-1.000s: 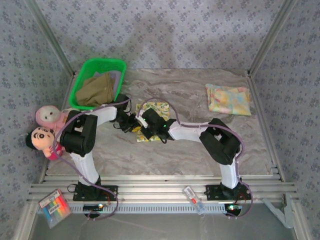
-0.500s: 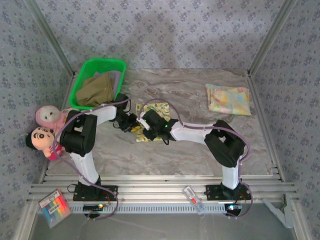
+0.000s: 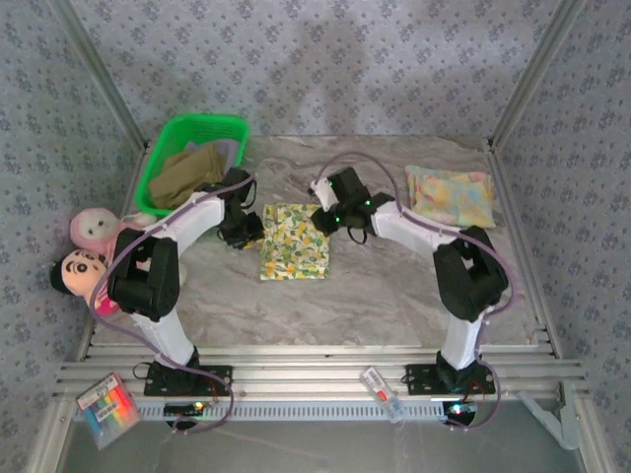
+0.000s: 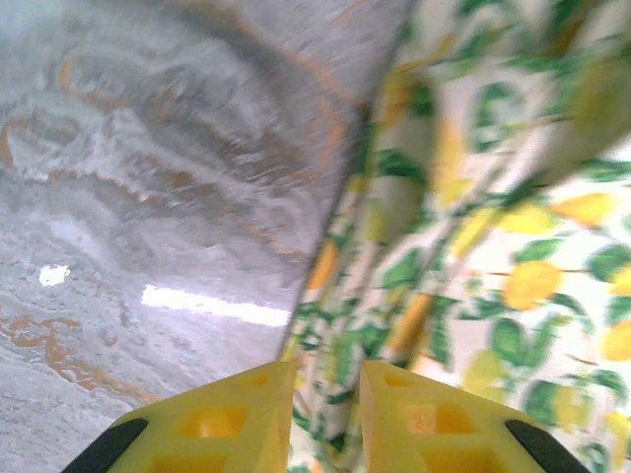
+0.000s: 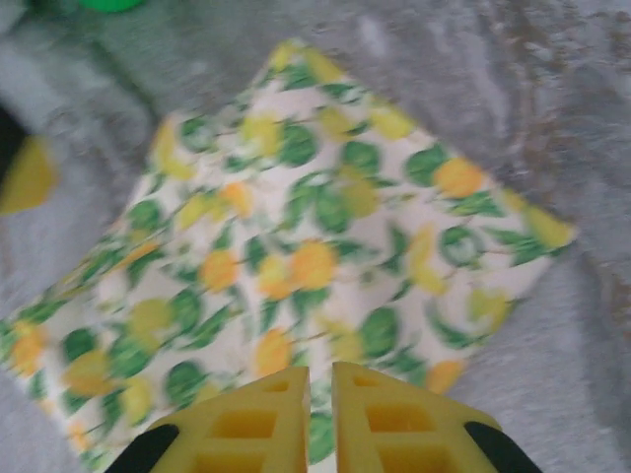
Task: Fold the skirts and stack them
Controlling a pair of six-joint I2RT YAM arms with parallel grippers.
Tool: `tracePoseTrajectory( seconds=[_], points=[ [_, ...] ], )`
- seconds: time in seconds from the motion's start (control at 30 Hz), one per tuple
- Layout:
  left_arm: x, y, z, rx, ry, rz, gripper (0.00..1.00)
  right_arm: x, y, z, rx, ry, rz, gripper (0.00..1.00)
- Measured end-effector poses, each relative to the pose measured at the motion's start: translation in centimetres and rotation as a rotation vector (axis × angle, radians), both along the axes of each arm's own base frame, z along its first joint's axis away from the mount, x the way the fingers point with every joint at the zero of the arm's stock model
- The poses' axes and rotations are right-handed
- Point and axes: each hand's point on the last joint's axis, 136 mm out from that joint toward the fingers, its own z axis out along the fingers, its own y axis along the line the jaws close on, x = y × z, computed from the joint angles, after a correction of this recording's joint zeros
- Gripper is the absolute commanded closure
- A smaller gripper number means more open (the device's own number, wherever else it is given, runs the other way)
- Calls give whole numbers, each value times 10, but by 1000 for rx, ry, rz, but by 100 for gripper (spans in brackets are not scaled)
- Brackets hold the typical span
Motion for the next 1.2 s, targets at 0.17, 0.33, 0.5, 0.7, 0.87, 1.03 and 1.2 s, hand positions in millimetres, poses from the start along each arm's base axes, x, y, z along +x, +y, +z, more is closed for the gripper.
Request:
tracePoseTrajectory(
  seconds=[0.17,0.33,0.5,0.7,0.87,1.03,1.2],
  points=[
    [5,-40,19,-81,-55,-79,74,44,14,-30,-45,64,-25,87],
    [-2,-74,-19,-143,44,-125,77,56,18,-72,-110,175,-63,94],
    [-8,-64,-55,-102,127,-111,74,53,-6,-95,-130,305,-211,95],
    [13,-40,-48,-58,65,-155,69,-1,-46,-98,-6,466,-372,86],
    [31,-23,-34,-30,17,-205,55,-62,-42,-90,166,550,-462,60],
    [49,-35,-7,-48,-63,-285,54,-61,-43,-70,202,431,-489,54],
    [62,-60,27,-51,-147,-377,56,-29,-68,-62,180,291,-452,52]
  ],
)
